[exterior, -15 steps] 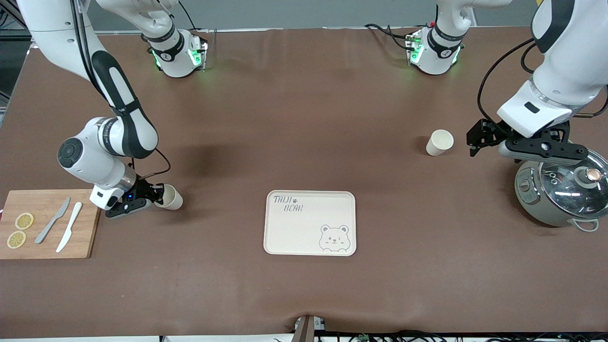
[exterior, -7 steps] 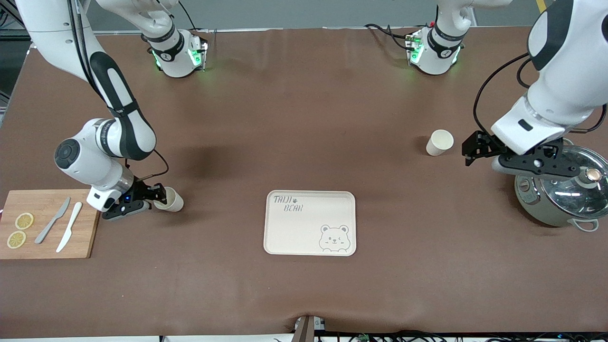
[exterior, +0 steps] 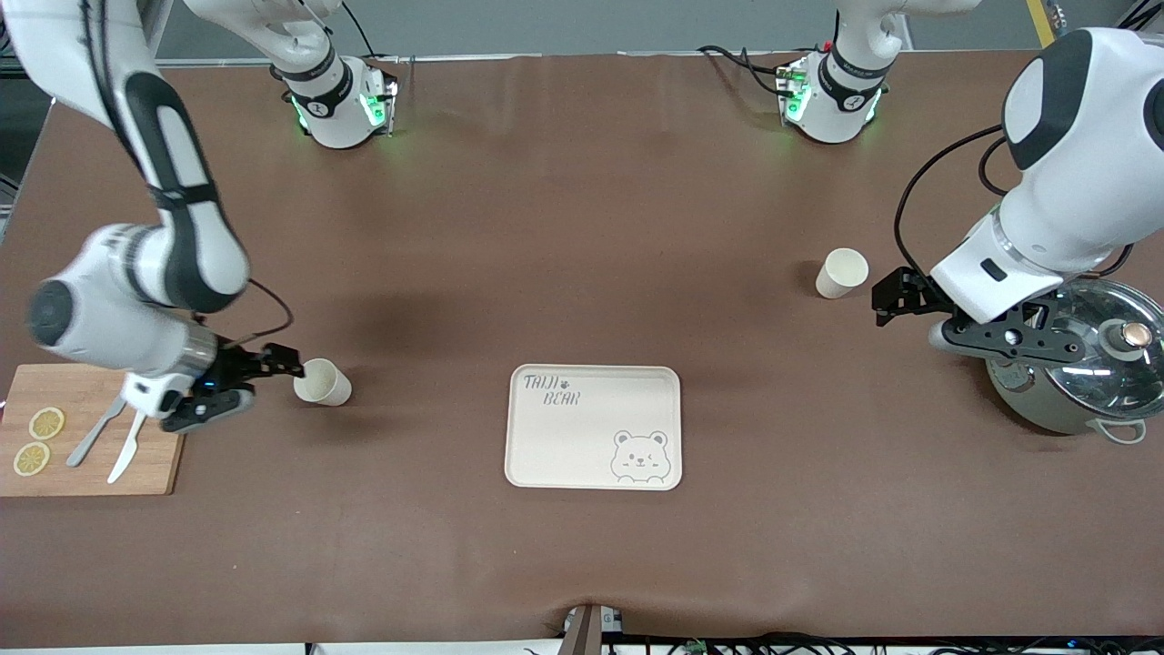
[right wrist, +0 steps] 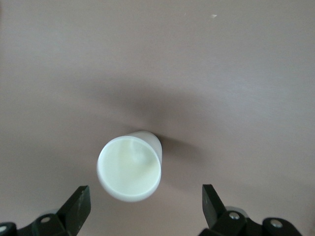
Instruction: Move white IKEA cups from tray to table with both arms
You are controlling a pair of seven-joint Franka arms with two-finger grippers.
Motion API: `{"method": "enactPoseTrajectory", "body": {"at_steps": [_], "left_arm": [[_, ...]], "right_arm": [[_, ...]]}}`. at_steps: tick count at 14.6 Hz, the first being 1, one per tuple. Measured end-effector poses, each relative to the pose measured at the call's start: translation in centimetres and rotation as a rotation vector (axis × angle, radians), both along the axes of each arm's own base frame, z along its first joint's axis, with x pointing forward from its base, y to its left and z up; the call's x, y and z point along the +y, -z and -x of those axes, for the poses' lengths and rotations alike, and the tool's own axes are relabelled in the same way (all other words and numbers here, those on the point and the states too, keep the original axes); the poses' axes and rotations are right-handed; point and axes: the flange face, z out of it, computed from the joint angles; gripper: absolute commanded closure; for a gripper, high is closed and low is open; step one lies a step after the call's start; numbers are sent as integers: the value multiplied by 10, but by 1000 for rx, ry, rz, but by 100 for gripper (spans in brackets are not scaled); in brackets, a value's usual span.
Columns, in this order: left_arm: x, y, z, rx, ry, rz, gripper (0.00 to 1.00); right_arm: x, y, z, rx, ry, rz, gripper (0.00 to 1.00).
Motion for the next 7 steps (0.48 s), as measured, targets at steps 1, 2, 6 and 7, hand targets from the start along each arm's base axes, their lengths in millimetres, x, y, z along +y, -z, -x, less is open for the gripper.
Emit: {"method": "enactPoseTrajectory", "body": {"at_steps": [1, 2, 6, 7], "left_arm": [[0, 0, -2, 0, -1, 1, 0], [0, 1, -3, 0, -2, 2, 0], [3, 5, -7, 6, -8, 1, 0], [5, 6, -7, 6, -11, 1, 0]], "right_arm": [[-8, -49, -4, 27, 16, 27, 0], [-11, -100, -4, 52, 50, 54, 0], [34, -179, 0, 81, 312, 101, 0], [43, -173, -2, 90, 362, 109, 0]]}}
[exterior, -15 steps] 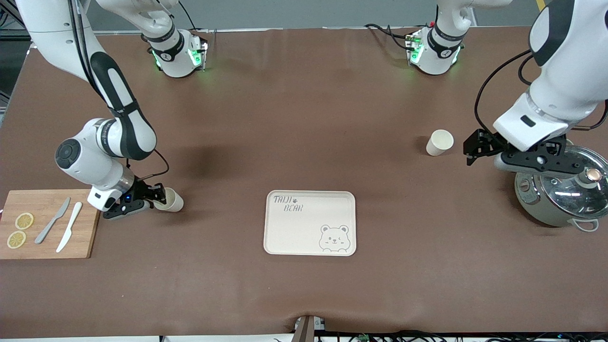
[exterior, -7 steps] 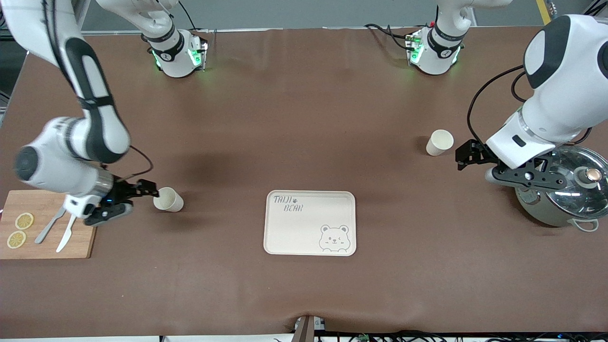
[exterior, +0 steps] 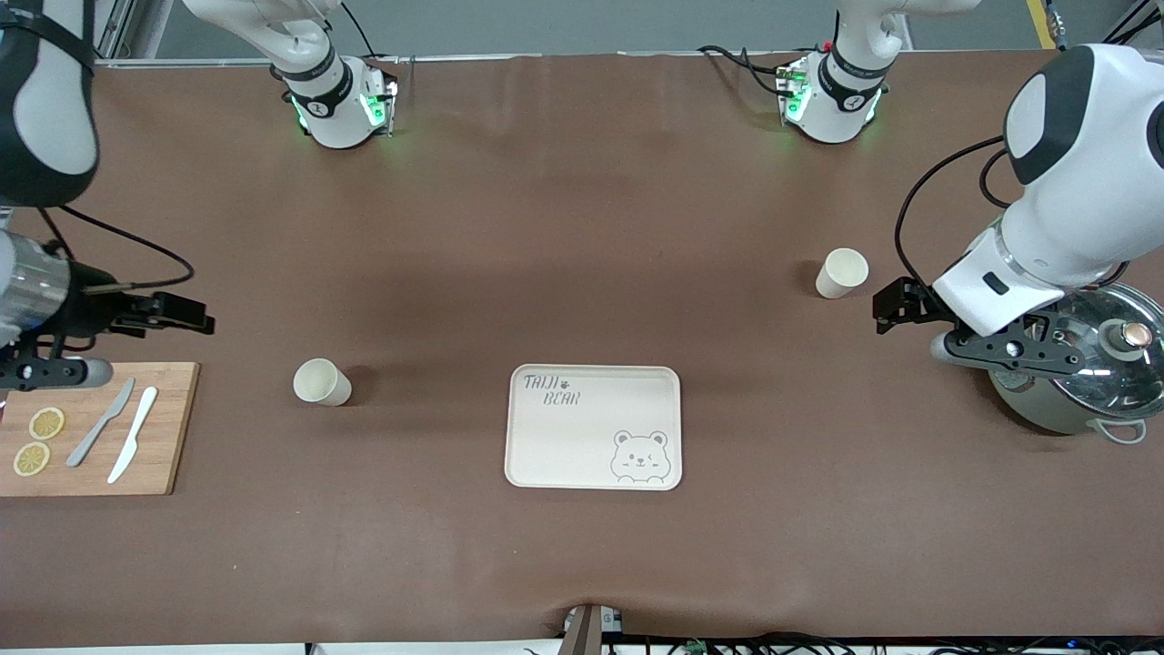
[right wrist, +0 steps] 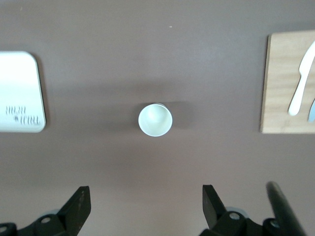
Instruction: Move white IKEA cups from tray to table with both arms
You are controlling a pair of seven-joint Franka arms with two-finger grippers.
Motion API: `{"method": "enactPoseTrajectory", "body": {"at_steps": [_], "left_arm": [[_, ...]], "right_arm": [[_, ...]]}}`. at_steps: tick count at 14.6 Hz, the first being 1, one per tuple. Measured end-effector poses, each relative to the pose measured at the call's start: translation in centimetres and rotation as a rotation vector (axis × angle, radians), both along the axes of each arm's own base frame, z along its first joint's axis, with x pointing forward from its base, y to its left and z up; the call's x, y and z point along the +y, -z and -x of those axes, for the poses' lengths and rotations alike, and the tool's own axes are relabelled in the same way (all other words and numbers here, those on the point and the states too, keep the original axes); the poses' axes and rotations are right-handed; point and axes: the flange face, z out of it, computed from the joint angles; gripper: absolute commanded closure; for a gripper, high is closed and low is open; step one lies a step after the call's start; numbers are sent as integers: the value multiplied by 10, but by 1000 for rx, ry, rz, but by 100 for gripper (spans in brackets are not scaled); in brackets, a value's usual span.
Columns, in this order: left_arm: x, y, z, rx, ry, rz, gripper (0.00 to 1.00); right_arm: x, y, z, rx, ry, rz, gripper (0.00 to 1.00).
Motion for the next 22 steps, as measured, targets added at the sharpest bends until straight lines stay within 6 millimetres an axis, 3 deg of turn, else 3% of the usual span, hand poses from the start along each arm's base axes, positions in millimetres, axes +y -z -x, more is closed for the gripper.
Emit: {"method": "enactPoseTrajectory", "body": {"at_steps": [3, 10, 13, 18, 22], "left_arm": [[2, 3, -1, 5, -4, -1, 0], [17, -4, -6, -8, -30, 6, 0], [29, -26, 0, -23, -49, 16, 0], [32, -80, 40, -6, -40, 8, 0], [33, -94, 54, 1, -22, 5, 0]], "right_arm": [[-1, 13, -5, 16, 41, 21, 0], [-20, 4, -18, -92, 54, 94, 0], [-30, 2, -27, -154, 73, 98, 0], [-33, 17, -33, -146, 72, 116, 0], [-37, 19, -33, -143, 41, 125, 0]]}}
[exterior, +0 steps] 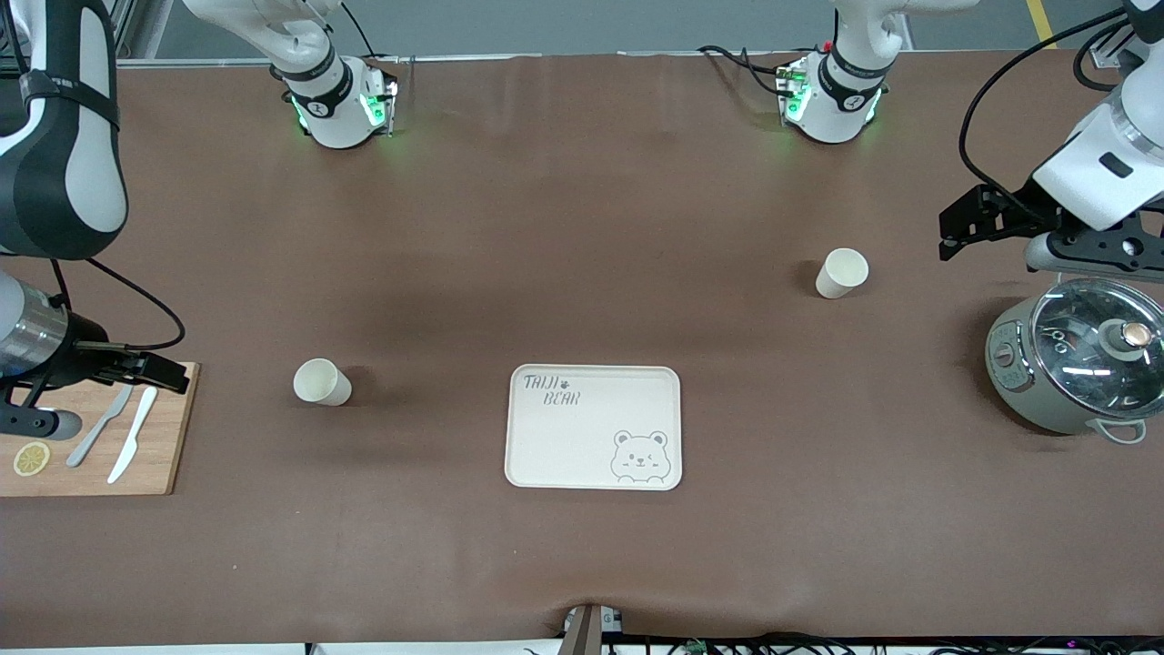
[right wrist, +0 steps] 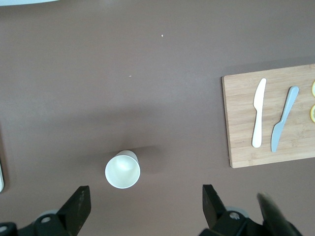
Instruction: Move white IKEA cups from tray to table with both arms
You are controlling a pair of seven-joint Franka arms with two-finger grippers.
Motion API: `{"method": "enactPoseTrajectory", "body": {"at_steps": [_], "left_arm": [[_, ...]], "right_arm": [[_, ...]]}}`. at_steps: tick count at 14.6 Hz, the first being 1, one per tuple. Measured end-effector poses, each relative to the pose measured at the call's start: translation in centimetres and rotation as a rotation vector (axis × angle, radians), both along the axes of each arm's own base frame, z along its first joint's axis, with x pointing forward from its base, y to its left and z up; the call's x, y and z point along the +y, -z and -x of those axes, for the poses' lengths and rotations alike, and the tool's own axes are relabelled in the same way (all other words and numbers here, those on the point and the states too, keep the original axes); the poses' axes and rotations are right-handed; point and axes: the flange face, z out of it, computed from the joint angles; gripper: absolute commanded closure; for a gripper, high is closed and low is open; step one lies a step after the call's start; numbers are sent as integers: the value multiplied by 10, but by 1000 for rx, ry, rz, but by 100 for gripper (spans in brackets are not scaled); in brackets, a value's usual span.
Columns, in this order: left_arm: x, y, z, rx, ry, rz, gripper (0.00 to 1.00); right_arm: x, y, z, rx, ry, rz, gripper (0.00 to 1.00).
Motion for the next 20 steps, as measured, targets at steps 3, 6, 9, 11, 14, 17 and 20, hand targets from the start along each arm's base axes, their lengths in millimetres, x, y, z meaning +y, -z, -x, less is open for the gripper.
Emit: {"method": "enactPoseTrajectory", "body": {"at_steps": [3, 6, 9, 11, 14, 17, 20], "left_arm": [[-1, 0, 5, 3, 3, -1, 0], [-1, -7, 10, -9, 3, 0, 0], [0, -6, 11, -6, 3, 0, 0], [0, -2, 13, 17, 2, -4, 0], [5, 2, 15, 51, -5, -10, 0], [9, 3, 15, 58, -12, -11, 0], [10, 3, 15, 59, -13, -11, 0]], "right_arm": [[-11, 1, 1, 7, -26, 2, 0], [-13, 5, 0, 16, -29, 2, 0], [-12, 5, 0, 15, -31, 0, 0], [-3, 5, 0, 20, -48, -3, 0], [14, 4, 2, 36, -74, -4, 0], [4, 4, 3, 40, -70, -3, 0], [1, 5, 3, 40, -71, -2, 0]]}}
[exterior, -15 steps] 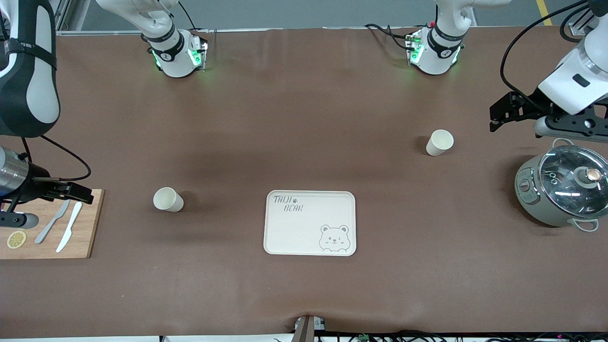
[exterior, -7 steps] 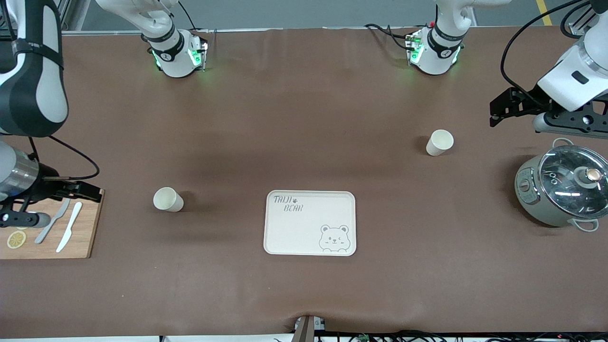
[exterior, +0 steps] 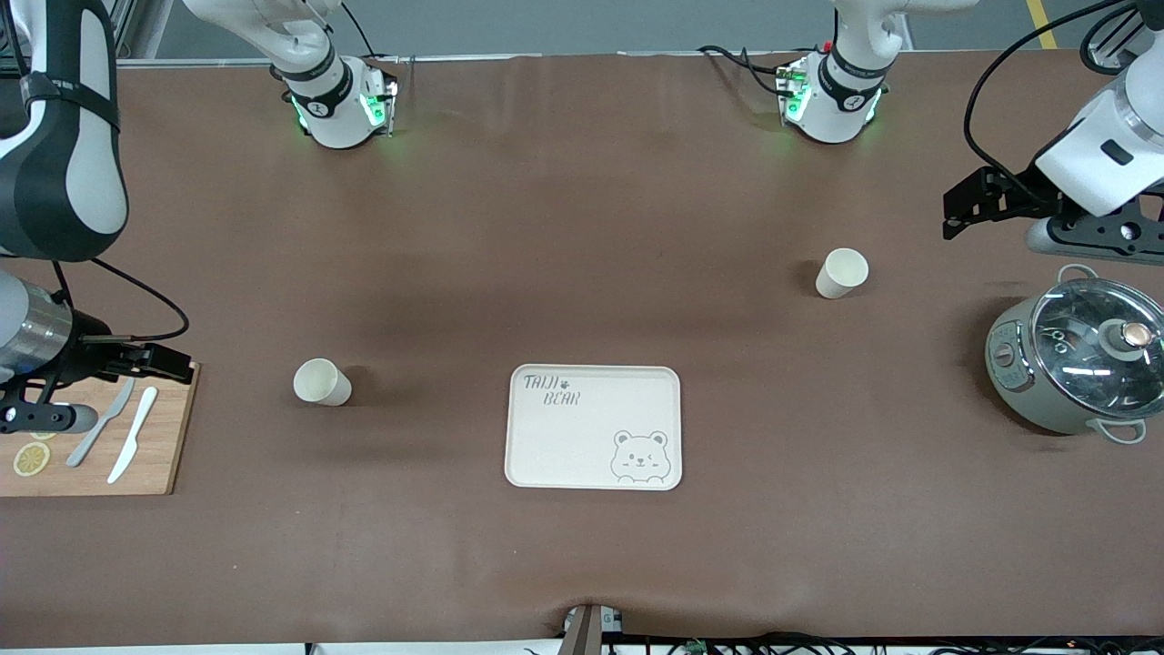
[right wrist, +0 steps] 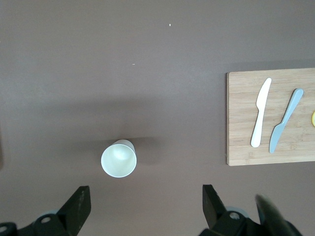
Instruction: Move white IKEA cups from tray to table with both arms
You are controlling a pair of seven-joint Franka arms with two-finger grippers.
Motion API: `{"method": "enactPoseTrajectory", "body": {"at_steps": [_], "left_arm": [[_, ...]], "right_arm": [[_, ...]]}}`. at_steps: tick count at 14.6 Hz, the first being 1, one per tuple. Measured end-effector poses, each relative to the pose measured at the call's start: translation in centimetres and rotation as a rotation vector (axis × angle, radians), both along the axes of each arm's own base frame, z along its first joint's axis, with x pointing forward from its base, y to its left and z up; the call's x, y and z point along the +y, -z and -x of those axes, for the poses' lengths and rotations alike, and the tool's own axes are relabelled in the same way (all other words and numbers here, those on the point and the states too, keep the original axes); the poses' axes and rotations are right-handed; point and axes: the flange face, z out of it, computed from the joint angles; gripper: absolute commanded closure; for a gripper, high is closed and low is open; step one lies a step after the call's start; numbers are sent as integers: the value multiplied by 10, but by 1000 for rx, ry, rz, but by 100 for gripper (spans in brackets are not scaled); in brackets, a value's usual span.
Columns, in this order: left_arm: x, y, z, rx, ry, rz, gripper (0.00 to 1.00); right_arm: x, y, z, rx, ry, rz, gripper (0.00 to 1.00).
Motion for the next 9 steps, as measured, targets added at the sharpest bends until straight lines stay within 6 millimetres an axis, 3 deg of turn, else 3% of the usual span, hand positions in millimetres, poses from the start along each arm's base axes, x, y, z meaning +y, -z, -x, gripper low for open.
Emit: {"method": "enactPoseTrajectory", "body": {"at_steps": [9], "left_arm": [[6, 2, 0, 9, -10, -1, 0]], "right_arm": [[-5, 0, 0, 0, 1, 14, 0]]}}
